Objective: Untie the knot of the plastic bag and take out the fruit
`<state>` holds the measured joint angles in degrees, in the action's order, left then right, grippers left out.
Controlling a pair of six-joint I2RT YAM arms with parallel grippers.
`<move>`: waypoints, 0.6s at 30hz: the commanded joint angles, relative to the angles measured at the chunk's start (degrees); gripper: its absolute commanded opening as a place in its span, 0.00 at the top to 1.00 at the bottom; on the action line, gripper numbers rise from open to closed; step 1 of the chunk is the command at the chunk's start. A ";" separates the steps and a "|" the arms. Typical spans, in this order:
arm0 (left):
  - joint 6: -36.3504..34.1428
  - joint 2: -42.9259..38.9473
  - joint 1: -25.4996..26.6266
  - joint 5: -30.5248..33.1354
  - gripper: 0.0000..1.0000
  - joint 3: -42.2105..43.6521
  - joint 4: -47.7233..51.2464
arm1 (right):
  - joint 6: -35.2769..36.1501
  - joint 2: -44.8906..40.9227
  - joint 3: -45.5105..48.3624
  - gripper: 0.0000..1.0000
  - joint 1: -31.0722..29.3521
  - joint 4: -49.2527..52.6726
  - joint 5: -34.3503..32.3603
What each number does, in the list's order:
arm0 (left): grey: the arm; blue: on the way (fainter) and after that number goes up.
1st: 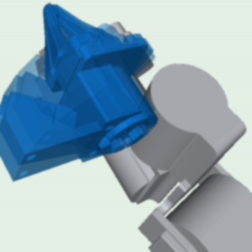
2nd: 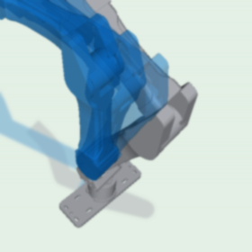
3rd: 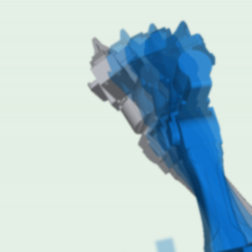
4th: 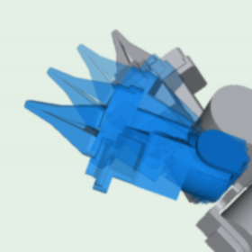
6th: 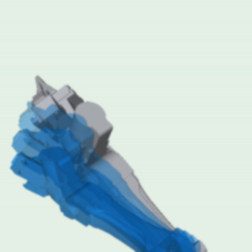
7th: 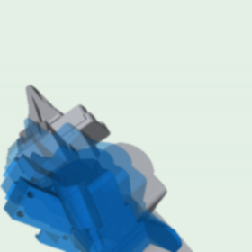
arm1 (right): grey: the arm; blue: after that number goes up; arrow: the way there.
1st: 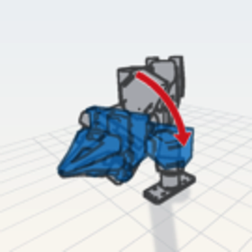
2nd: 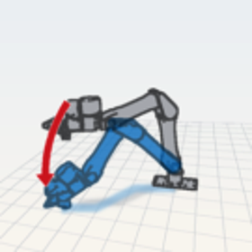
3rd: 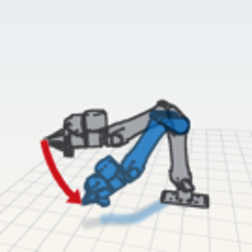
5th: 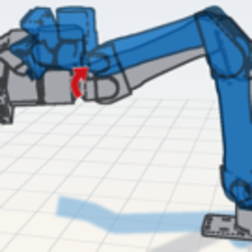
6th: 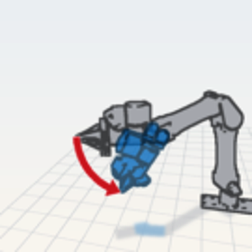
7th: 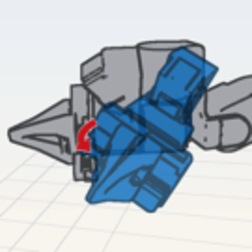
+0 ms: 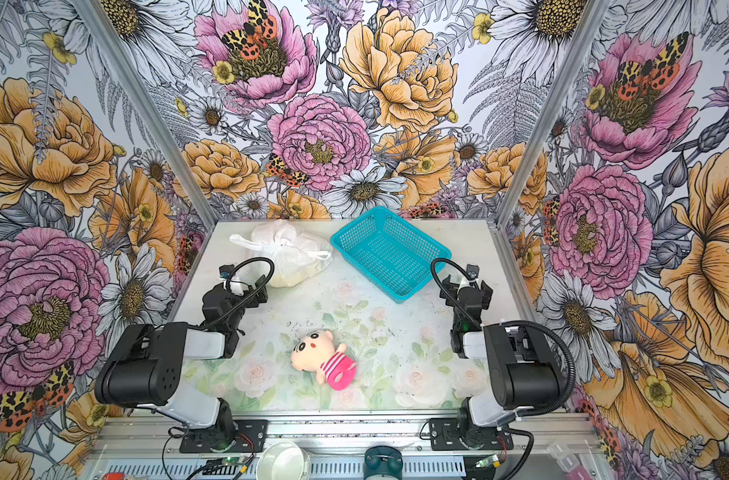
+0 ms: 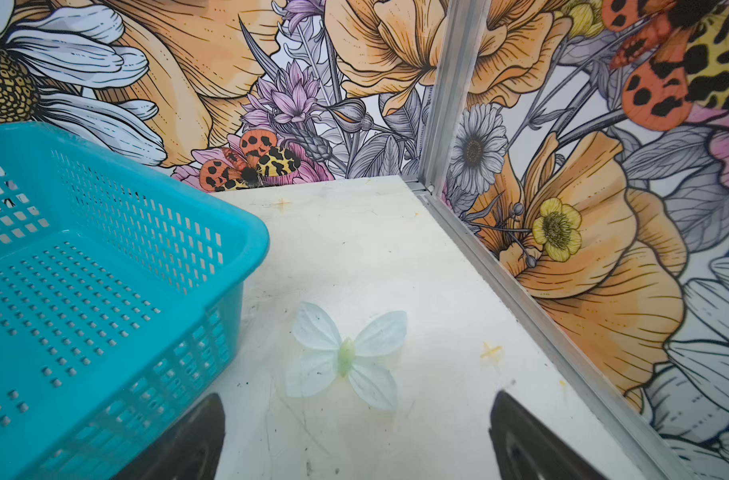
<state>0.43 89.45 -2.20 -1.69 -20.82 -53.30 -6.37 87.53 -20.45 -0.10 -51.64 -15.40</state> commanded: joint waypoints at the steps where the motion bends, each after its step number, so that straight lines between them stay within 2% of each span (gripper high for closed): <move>1: -0.63 -0.59 -0.15 0.73 0.01 -0.98 -0.05 | -0.34 0.42 -0.43 0.01 -0.51 -1.36 -1.04; 18: -0.55 -0.60 -0.09 0.73 0.01 -1.02 -0.07 | 1.55 0.62 1.38 0.00 -2.19 -5.19 -1.79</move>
<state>0.43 89.45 -2.20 -1.69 -21.02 -52.93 -5.41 87.53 -19.68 -1.91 -53.95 -16.27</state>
